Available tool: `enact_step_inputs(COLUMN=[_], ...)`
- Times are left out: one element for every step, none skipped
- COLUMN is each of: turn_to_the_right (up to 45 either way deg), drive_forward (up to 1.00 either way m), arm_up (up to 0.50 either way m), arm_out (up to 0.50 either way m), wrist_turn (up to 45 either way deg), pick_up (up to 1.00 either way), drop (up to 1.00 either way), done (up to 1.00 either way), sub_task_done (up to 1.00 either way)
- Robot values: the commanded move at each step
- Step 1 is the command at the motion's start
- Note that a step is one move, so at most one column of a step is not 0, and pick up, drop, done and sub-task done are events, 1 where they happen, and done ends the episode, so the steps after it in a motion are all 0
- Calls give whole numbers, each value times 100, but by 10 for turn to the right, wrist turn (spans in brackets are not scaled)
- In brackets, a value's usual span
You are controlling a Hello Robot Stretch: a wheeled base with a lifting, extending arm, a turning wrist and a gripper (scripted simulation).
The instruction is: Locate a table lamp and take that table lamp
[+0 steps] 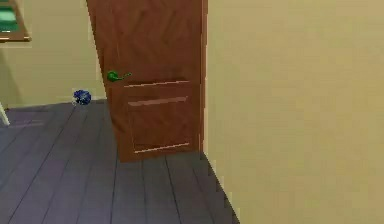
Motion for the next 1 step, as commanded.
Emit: enact_step_inputs(turn_to_the_right=[-450], drive_forward=[0], arm_up=[0], arm_out=[0], wrist_turn=[0], pick_up=[0], drop=[0], done=[0], sub_task_done=[0])
